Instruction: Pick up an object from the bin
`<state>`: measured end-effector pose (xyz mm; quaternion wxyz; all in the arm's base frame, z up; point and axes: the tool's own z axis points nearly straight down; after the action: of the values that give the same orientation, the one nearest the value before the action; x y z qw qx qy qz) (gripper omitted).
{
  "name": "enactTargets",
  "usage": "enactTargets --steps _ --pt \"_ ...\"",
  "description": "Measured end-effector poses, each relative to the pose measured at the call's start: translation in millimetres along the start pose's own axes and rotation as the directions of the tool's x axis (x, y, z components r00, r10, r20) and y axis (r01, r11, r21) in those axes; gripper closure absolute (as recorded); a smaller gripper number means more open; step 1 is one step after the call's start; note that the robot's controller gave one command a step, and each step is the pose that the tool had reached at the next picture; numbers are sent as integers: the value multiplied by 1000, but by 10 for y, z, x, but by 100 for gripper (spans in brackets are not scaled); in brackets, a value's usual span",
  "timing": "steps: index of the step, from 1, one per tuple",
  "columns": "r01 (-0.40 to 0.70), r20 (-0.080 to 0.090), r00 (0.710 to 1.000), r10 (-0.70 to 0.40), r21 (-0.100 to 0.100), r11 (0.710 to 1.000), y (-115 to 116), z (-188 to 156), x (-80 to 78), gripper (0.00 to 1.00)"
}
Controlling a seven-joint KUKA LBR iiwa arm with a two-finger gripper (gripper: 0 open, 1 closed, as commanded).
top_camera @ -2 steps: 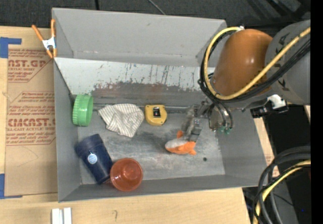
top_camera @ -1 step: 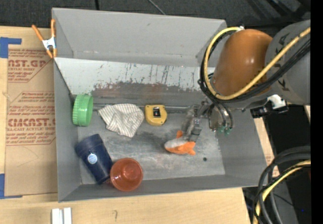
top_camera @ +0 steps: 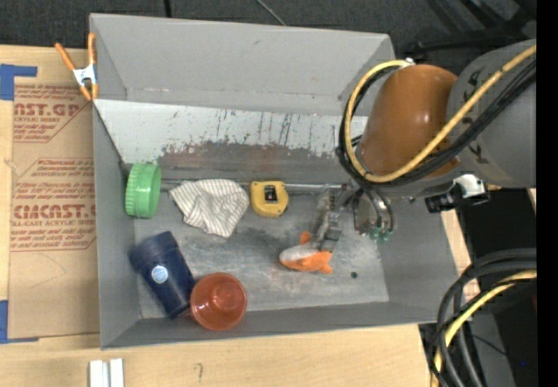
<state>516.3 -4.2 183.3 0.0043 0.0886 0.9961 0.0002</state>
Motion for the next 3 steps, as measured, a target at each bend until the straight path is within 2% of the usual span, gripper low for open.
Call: enactTargets --steps 1,2,3 --pt "-17 -9 1000 18 1 1000 22 233 92 100" --pt "-22 -10 1000 22 2 1000 200 719 166 0" --pt "-21 -9 1000 21 2 1000 200 717 164 0"
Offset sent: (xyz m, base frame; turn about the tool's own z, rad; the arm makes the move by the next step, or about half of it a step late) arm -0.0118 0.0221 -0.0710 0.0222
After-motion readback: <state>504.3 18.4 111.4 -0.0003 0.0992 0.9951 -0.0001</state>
